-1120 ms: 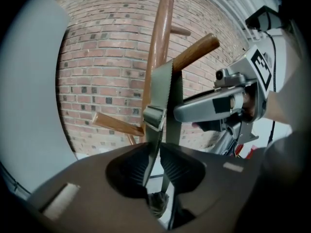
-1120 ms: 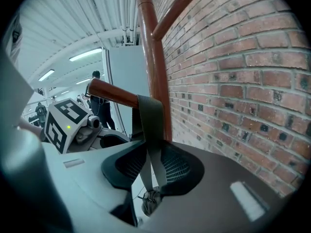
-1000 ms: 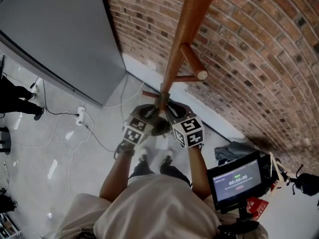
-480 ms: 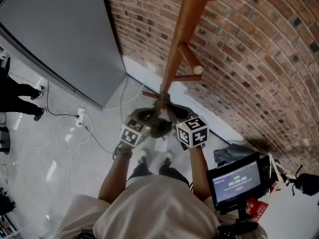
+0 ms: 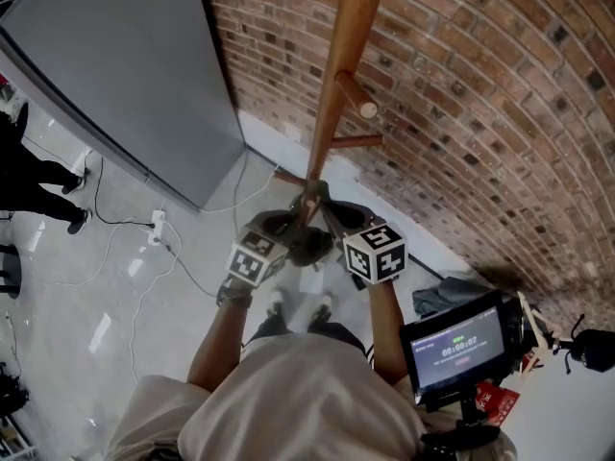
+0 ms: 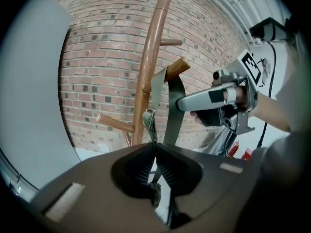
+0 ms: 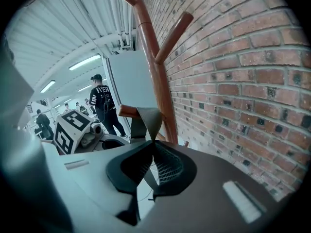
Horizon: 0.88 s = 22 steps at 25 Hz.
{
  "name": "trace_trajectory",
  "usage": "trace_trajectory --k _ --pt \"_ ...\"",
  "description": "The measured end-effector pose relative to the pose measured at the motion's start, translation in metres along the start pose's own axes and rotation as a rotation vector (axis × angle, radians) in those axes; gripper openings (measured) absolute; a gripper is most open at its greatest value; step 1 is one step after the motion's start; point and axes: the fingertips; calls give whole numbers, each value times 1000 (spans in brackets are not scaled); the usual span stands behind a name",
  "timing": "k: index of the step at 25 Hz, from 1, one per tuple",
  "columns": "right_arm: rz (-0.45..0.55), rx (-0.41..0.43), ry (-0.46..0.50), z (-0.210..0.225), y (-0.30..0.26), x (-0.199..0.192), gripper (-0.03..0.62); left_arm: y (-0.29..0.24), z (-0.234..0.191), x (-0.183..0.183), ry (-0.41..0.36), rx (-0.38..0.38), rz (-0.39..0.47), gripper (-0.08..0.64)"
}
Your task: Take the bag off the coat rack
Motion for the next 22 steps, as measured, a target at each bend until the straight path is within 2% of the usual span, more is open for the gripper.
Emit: trace_trajectory --k 9,14,22 --pt "36 34 -28 -14 15 8 8 20 8 6 -9 14 41 14" --pt "84 49 -28 -20 28 27 8 39 14 26 -34 23 84 14" --pt "168 63 24 -32 55 63 8 71 28 60 -73 39 147 14"
Point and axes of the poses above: the fingertips, and each gripper's own axes: y backward along the fingers, z to its right, x out of its top, and after that the axes turned 9 degrees about y, right-handed
